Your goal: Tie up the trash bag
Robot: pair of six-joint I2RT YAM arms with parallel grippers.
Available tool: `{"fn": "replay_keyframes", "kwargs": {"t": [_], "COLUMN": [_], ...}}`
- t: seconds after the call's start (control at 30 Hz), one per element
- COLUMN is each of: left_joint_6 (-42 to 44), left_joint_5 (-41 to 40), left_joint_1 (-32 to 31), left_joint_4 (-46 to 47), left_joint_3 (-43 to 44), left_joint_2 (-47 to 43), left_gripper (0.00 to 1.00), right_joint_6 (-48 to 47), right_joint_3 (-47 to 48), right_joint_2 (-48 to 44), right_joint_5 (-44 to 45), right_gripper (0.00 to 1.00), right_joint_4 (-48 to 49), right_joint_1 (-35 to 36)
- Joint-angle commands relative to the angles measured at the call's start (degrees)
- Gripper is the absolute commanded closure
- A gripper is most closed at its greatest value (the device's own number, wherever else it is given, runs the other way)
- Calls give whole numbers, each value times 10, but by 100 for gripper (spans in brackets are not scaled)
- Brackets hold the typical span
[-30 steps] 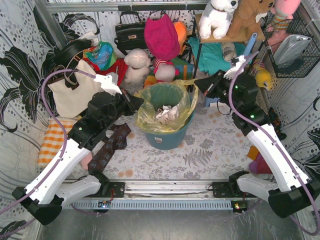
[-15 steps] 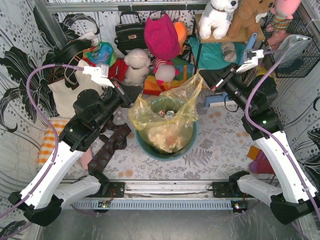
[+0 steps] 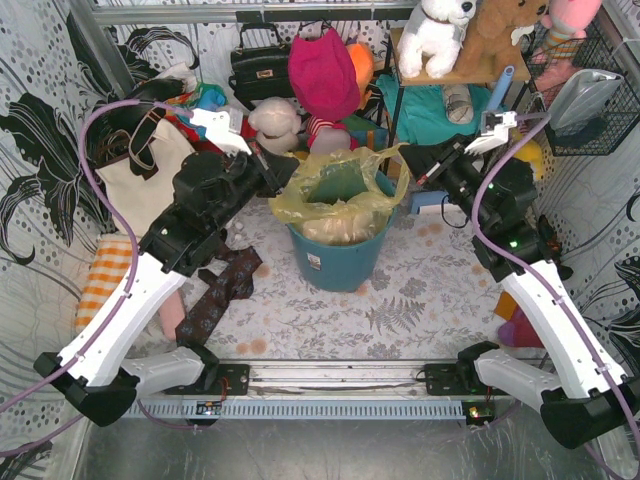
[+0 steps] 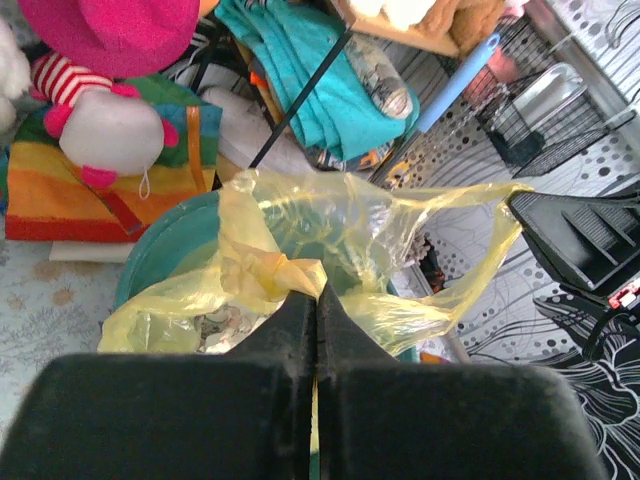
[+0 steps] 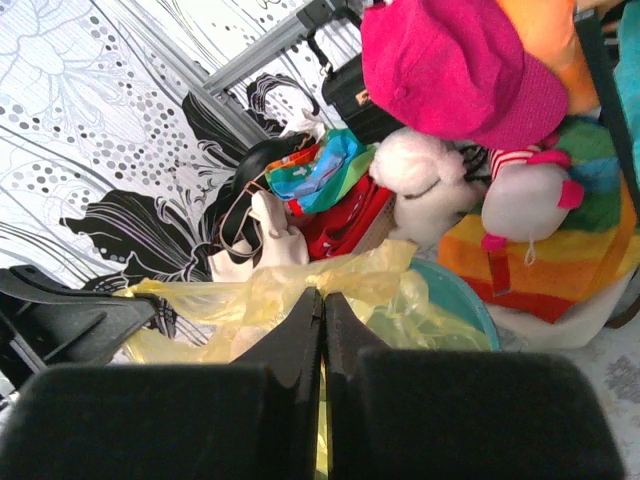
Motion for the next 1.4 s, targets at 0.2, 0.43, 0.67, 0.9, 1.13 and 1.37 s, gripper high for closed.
{"fn": "replay_keyframes", "kwargs": {"t": [0.2,0.43,0.67,0.9,1.13,1.37], "left_joint_6": [37,39,63,126,135,144], "left_joint_5": [-16,-4,-31,139,223,117], "left_joint_1": [-1,-1,-1,-1,0,-1], "left_joint_4": [50,59,121,410,490,395], "left_joint_3": [70,78,96,16,32,16], "left_joint_2": [-17,-37,-29,-29,-6,-57], "left_gripper": [100,100,100,92,54,24], "right_joint_6": [-97,-114,-131,-103,-79,-114], "right_joint_3": [162,201,266,297,286,240], "right_joint_2": [15,8,68,137,156,109], "right_joint_5": [16,14,-21,-213,-287,-243], "right_gripper": [100,100,100,100,68,41], "right_joint_4": [-58,-71,-37,148,192,126], "right_joint_1": [-1,-1,-1,-1,-1,-1]}}
